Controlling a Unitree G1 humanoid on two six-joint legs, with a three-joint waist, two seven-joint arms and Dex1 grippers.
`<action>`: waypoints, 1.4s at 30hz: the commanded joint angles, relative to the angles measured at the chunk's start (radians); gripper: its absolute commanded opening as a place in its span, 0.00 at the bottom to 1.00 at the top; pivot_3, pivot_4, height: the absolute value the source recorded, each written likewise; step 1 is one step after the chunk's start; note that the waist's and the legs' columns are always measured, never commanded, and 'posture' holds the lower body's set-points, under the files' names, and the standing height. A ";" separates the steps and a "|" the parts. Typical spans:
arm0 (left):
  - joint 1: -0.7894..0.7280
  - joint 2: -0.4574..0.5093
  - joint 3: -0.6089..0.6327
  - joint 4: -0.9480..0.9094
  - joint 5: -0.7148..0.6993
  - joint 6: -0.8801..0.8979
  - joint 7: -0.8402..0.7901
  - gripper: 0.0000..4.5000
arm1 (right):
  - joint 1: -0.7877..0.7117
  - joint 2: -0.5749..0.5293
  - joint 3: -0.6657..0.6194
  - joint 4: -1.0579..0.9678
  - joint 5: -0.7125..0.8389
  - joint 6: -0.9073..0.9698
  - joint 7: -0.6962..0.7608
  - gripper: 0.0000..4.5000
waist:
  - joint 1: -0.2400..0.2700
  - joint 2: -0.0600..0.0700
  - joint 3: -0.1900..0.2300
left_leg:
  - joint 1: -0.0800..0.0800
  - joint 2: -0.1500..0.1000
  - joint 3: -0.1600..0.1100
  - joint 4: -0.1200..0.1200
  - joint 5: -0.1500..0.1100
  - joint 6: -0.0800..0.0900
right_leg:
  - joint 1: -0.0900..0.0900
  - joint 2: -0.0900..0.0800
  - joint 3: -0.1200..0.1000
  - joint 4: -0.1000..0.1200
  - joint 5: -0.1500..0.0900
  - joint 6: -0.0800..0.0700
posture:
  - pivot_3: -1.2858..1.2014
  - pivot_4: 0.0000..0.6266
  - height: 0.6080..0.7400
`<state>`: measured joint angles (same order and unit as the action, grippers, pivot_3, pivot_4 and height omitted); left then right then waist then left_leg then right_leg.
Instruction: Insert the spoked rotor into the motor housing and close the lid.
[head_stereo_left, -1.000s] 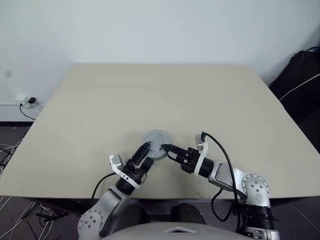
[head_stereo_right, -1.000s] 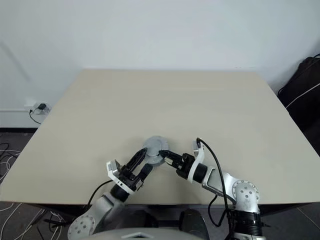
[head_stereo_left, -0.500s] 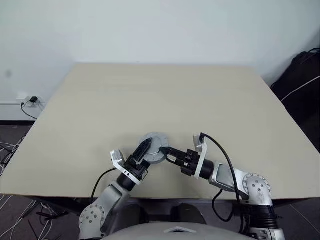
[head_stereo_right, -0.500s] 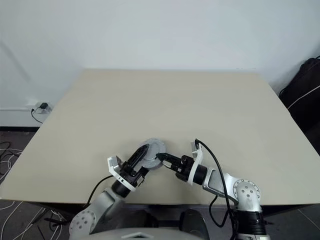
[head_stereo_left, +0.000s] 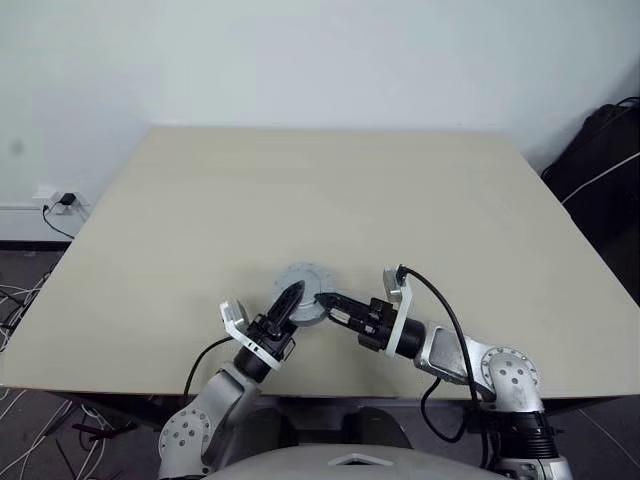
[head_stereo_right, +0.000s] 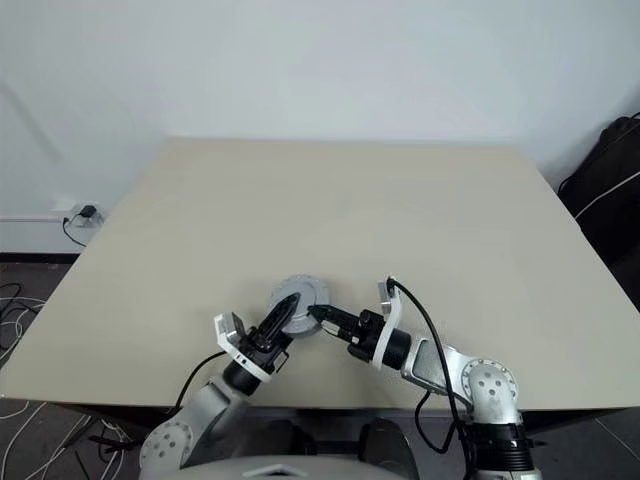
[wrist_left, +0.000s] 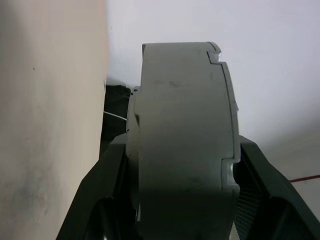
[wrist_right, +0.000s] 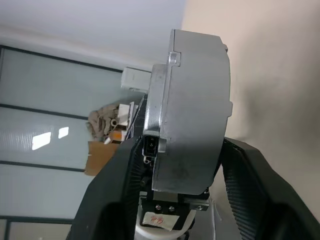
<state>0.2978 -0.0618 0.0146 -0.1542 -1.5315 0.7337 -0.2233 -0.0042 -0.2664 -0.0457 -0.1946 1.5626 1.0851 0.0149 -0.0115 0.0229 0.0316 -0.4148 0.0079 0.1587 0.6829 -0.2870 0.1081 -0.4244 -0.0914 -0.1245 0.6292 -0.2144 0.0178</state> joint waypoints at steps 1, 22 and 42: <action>-0.010 -0.048 -0.019 -0.045 -0.008 0.001 -0.009 0.47 | -0.015 -0.011 -0.020 -0.040 -0.110 -0.071 0.003 0.75 | 0.001 -0.001 0.000 | 0.000 0.000 0.000 0.000 0.000 0.000 | 0.000 0.000 0.000 0.000 0.000 0.001 | 0.52 0.00 1.00; -0.344 -0.029 0.230 0.193 0.231 -0.246 0.066 0.47 | 0.192 -0.201 0.302 -0.115 -1.305 -0.861 0.219 1.00 | 0.000 -0.010 -0.006 | 0.005 0.000 0.003 0.001 0.001 -0.002 | 0.010 0.002 0.002 -0.001 -0.001 0.006 | 0.52 0.00 1.00; -0.839 0.006 0.416 0.811 0.556 -0.400 0.093 0.47 | 0.282 -0.039 0.205 -0.077 -1.421 -0.933 0.219 1.00 | -0.009 -0.017 -0.006 | 0.005 0.000 0.001 0.000 0.004 -0.006 | 0.012 0.011 0.003 -0.001 0.001 0.008 | 0.52 0.00 1.00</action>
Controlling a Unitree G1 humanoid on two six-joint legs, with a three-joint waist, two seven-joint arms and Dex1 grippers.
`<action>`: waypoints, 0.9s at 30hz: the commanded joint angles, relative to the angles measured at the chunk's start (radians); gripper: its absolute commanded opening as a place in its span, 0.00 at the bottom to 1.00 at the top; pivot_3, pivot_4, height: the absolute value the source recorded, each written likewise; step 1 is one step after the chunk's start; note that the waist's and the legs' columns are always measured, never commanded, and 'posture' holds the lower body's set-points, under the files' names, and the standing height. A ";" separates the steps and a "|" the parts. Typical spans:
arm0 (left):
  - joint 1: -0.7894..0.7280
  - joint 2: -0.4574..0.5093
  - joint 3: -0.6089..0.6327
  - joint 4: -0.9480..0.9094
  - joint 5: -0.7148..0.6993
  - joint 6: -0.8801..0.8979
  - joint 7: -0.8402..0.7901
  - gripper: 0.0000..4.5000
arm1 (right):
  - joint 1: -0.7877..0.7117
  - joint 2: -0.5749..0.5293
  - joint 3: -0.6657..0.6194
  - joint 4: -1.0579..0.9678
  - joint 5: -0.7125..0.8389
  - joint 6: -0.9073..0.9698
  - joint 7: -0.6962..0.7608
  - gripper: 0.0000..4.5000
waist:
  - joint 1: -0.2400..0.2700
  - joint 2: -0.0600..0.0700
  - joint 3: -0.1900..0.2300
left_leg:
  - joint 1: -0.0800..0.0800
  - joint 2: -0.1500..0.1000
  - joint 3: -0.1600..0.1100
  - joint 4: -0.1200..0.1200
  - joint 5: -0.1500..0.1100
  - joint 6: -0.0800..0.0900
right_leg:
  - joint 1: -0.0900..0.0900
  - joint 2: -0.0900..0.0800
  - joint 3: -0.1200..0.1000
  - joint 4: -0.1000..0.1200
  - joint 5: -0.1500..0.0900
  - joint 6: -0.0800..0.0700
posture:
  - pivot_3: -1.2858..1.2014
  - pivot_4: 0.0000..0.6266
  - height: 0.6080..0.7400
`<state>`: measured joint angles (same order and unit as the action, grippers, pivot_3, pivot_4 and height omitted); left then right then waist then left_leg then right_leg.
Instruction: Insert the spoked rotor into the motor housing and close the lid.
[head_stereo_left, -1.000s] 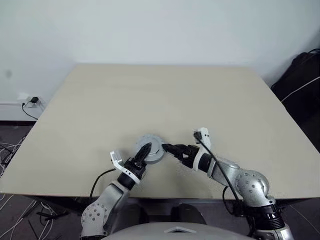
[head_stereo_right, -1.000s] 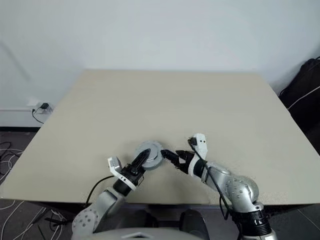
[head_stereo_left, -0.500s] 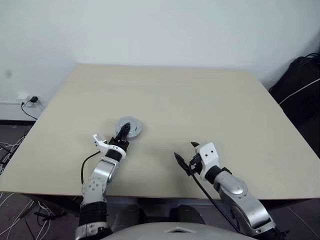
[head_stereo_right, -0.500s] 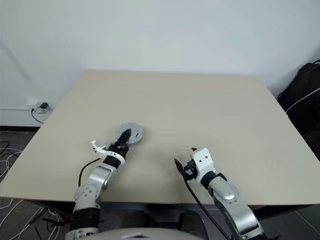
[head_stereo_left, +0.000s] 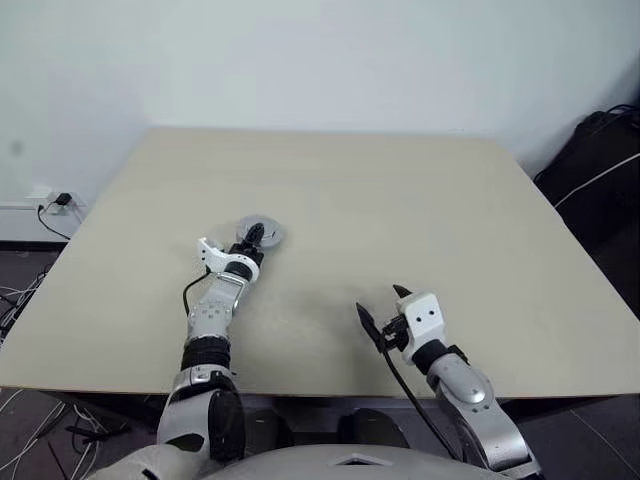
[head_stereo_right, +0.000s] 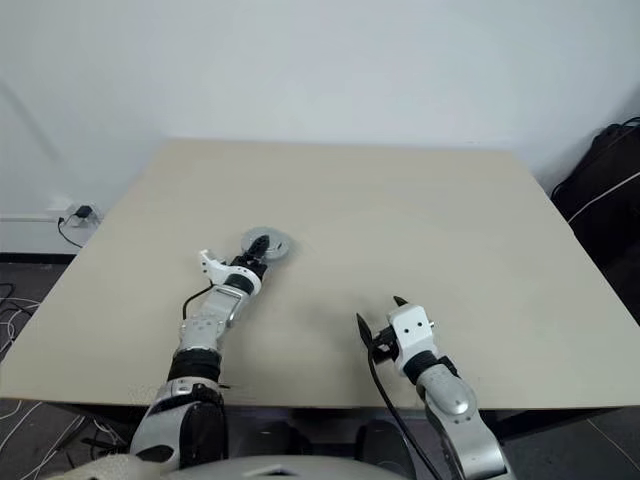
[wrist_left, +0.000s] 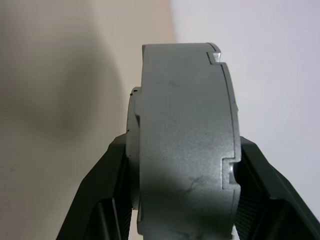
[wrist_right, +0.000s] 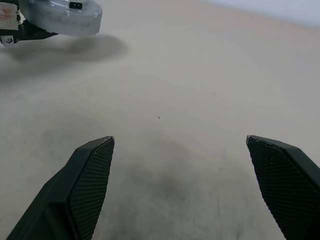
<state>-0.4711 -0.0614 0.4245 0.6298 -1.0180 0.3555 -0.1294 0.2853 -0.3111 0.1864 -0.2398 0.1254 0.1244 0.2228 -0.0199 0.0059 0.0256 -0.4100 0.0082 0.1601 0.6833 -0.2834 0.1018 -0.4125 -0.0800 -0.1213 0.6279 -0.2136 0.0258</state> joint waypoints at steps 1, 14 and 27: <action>-0.083 0.006 0.012 0.053 0.058 -0.025 0.014 0.47 | -0.009 0.008 -0.030 -0.032 0.017 0.038 0.016 1.00 | -0.001 0.000 0.000 | 0.000 0.000 0.000 0.000 0.000 0.000 | 0.000 0.000 0.000 0.000 0.000 0.000 | 0.52 0.00 1.00; -0.025 0.010 0.062 0.012 0.133 0.052 0.107 0.98 | -0.022 0.044 -0.063 0.003 0.009 0.076 0.044 1.00 | -0.008 -0.001 -0.003 | 0.005 0.002 0.000 0.000 0.000 -0.001 | 0.002 -0.003 0.003 0.001 0.000 -0.001 | 0.52 0.00 1.00; 0.499 0.157 -0.199 -0.624 0.239 0.387 0.070 0.99 | -0.012 0.123 -0.110 0.079 0.001 0.001 0.009 1.00 | -0.023 0.002 -0.017 | 0.020 0.006 0.003 -0.005 0.000 -0.001 | 0.000 -0.004 0.006 0.014 -0.010 -0.017 | 0.52 0.00 1.00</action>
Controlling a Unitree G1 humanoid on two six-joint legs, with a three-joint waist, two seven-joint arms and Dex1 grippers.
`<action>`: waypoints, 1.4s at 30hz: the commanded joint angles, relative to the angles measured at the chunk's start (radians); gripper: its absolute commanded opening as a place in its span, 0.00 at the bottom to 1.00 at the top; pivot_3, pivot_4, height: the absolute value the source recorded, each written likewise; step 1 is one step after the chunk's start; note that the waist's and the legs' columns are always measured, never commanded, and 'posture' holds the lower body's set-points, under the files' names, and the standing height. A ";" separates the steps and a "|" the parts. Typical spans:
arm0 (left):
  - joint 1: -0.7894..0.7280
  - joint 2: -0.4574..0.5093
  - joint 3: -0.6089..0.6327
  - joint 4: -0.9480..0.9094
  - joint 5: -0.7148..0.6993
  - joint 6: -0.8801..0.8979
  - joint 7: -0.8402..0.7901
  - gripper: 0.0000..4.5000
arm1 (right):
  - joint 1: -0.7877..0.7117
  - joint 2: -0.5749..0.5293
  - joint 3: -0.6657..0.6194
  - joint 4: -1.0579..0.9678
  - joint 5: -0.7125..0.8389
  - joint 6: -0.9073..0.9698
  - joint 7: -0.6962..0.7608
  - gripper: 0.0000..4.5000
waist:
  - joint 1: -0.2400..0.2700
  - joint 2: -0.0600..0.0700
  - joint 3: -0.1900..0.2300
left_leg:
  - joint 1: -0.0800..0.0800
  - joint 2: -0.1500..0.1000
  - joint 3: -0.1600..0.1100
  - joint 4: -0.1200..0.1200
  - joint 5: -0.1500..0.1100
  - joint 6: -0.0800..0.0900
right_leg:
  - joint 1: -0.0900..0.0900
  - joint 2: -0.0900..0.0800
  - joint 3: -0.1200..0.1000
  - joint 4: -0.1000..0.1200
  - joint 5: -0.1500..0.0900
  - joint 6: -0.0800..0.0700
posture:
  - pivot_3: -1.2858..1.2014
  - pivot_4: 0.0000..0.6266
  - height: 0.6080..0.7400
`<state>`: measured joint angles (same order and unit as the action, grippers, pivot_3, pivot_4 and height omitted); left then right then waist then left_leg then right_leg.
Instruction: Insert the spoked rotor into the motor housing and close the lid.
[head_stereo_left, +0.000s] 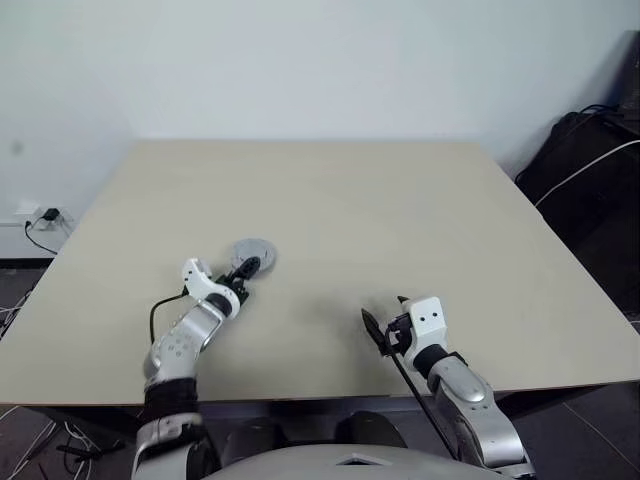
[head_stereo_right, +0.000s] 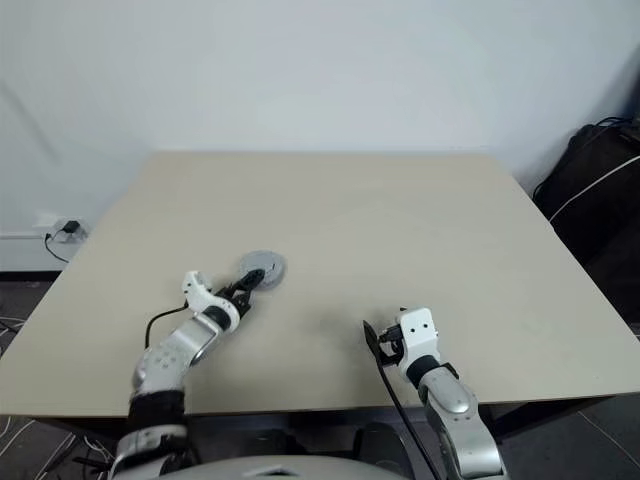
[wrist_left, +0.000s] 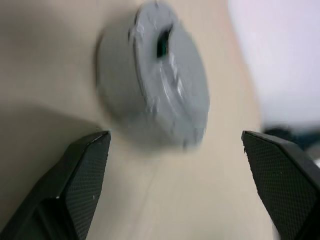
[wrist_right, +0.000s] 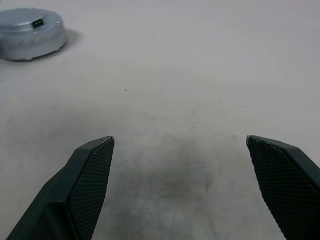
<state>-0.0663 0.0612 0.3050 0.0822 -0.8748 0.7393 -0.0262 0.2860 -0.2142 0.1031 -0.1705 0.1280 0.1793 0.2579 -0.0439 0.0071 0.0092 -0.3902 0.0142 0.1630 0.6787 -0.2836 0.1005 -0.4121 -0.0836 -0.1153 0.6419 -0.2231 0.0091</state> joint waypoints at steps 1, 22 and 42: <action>0.132 0.047 -0.110 -0.116 0.138 -0.040 -0.053 0.99 | -0.015 0.039 -0.031 0.023 -0.010 -0.073 -0.040 1.00 | 0.002 0.003 -0.001 | 0.002 0.000 0.001 0.000 0.000 0.000 | 0.001 0.000 0.000 0.001 -0.001 -0.001 | 0.52 0.00 1.00; 0.351 -0.005 -0.323 -0.106 0.847 -1.061 -0.010 0.99 | 0.036 0.134 -0.074 0.095 -0.102 -0.343 -0.175 1.00 | 0.032 0.001 0.007 | 0.009 -0.002 0.007 -0.026 0.005 -0.009 | -0.006 -0.004 0.005 0.001 -0.008 -0.009 | 0.52 0.00 1.00; 0.377 -0.030 -0.313 -0.095 0.803 -1.104 -0.064 0.99 | 0.069 0.151 -0.017 -0.071 -0.155 -0.188 -0.192 1.00 | 0.032 -0.001 0.009 | 0.009 -0.002 0.006 -0.025 0.002 -0.003 | -0.005 -0.004 0.003 0.000 -0.009 -0.007 | 0.52 0.00 1.00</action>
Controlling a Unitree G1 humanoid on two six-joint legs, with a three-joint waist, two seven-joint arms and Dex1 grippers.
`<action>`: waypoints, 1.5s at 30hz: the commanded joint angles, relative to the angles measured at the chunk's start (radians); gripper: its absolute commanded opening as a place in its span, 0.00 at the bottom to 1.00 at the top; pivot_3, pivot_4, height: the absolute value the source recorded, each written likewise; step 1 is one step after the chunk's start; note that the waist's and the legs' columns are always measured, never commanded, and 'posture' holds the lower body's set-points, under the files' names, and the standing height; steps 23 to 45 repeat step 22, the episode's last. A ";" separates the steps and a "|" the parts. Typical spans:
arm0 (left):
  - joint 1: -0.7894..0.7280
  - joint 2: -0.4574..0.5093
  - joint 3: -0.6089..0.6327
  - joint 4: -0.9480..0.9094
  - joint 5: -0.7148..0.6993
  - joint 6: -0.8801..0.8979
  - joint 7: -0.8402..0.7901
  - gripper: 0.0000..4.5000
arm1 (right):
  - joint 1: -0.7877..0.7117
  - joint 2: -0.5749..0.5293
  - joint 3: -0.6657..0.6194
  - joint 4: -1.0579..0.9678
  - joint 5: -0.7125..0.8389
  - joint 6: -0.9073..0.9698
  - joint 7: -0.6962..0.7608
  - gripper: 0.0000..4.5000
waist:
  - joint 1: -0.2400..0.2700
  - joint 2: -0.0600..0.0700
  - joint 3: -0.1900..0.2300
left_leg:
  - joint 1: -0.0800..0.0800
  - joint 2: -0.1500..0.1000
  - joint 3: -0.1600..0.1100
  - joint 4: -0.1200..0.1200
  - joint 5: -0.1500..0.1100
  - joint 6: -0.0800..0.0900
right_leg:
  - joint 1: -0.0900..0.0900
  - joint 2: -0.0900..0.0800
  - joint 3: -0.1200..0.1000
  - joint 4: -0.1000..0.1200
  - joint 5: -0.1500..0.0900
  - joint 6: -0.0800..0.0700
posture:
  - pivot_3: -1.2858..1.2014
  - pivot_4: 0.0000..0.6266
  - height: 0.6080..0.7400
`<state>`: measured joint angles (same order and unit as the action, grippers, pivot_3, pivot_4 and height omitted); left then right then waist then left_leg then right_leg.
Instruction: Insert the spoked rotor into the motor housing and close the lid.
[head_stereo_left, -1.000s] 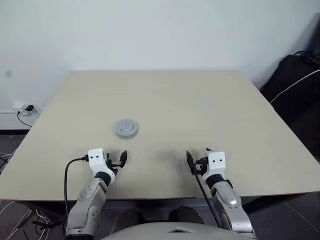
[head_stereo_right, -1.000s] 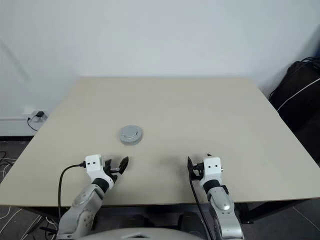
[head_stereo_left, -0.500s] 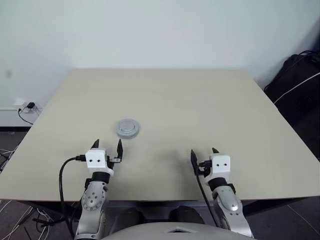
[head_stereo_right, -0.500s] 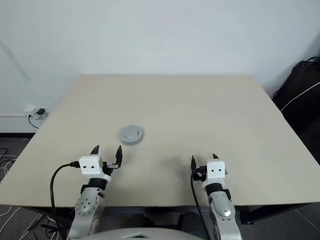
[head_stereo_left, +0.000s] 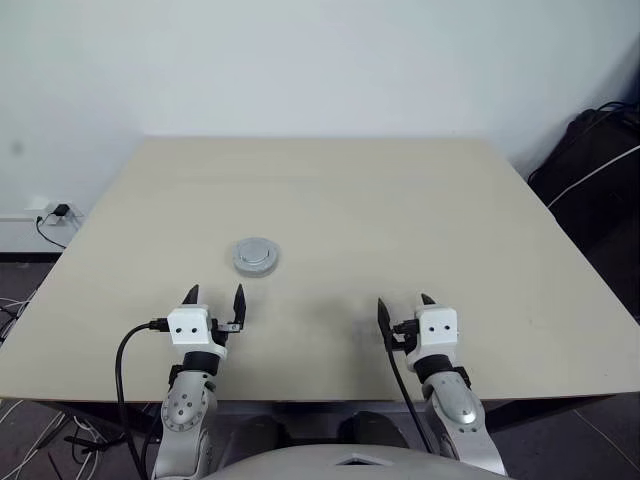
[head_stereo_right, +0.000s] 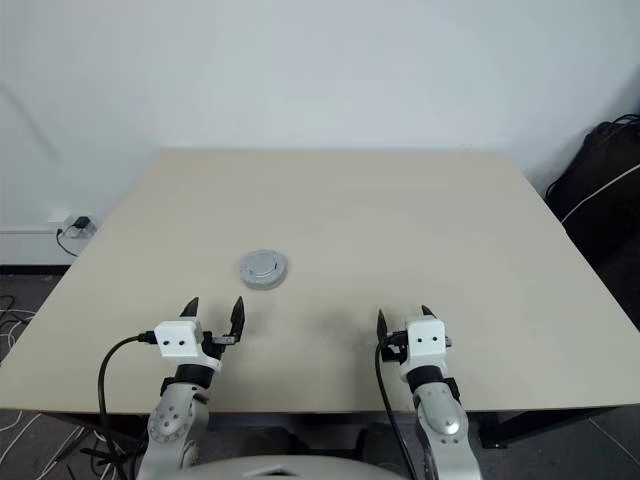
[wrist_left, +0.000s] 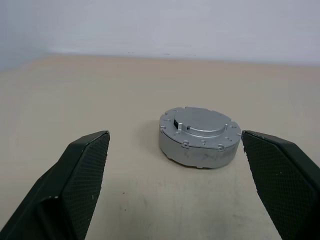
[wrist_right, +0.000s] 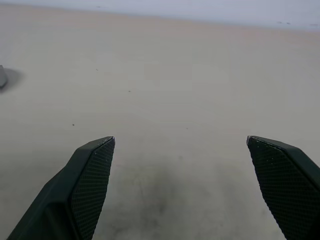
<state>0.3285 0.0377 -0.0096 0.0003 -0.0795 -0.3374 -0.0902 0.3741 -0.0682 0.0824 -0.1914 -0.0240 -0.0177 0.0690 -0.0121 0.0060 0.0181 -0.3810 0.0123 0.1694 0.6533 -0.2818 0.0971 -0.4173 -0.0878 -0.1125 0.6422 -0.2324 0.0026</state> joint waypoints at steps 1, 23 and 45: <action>-0.020 -0.007 0.002 -0.011 0.007 -0.028 0.000 0.99 | -0.021 0.006 0.005 -0.054 -0.005 0.014 -0.005 1.00 | 0.000 0.000 0.000 | 0.000 0.000 0.000 0.000 0.000 0.000 | 0.000 0.000 0.000 0.000 0.000 0.000 | 0.52 0.00 1.00; -0.044 -0.015 -0.007 0.021 0.024 -0.033 -0.004 0.99 | -0.021 0.019 0.028 -0.124 -0.034 0.072 -0.030 1.00 | 0.000 -0.001 0.000 | 0.000 0.000 -0.001 0.000 0.000 0.000 | 0.001 0.000 -0.001 0.000 0.000 0.000 | 0.52 0.00 1.00; -0.044 -0.015 -0.007 0.021 0.024 -0.033 -0.004 0.99 | -0.021 0.019 0.028 -0.124 -0.034 0.072 -0.030 1.00 | 0.000 -0.001 0.000 | 0.000 0.000 -0.001 0.000 0.000 0.000 | 0.001 0.000 -0.001 0.000 0.000 0.000 | 0.52 0.00 1.00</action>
